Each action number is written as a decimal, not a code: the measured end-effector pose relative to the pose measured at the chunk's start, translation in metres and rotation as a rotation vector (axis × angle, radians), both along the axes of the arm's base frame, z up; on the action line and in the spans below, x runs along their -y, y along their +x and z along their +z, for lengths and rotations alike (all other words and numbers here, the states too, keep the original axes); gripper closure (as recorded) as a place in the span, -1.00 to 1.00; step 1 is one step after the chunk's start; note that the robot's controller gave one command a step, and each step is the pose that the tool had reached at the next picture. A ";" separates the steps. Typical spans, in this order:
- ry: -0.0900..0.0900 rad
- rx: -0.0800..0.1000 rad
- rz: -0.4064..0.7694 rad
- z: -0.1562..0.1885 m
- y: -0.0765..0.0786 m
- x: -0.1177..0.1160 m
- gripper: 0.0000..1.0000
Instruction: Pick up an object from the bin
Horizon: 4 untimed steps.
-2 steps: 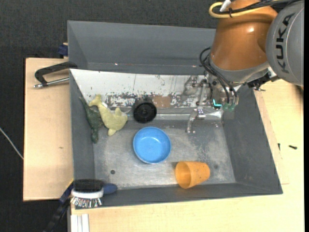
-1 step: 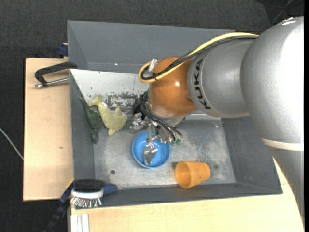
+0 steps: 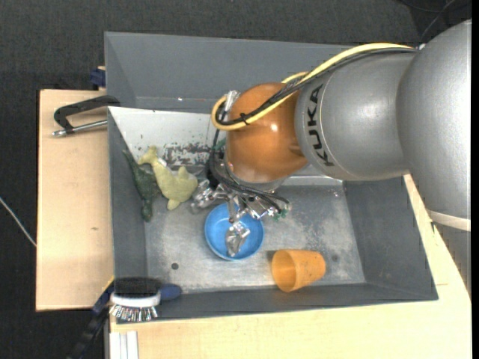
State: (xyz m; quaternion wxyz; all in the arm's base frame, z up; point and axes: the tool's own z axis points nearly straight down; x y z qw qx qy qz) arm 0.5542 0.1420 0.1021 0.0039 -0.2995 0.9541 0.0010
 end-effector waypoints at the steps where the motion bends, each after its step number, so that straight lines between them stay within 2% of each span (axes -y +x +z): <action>1: -0.002 0.001 0.444 0.000 0.016 -0.019 -1.00; 2: -0.006 0.001 0.884 -0.029 0.029 0.028 -1.00; 3: -0.005 0.002 0.881 -0.027 0.030 0.027 -1.00; 4: -0.014 0.003 0.880 -0.022 0.034 0.029 1.00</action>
Offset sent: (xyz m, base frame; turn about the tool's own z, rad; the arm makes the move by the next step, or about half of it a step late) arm 0.0152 0.0166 -0.0008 -0.4442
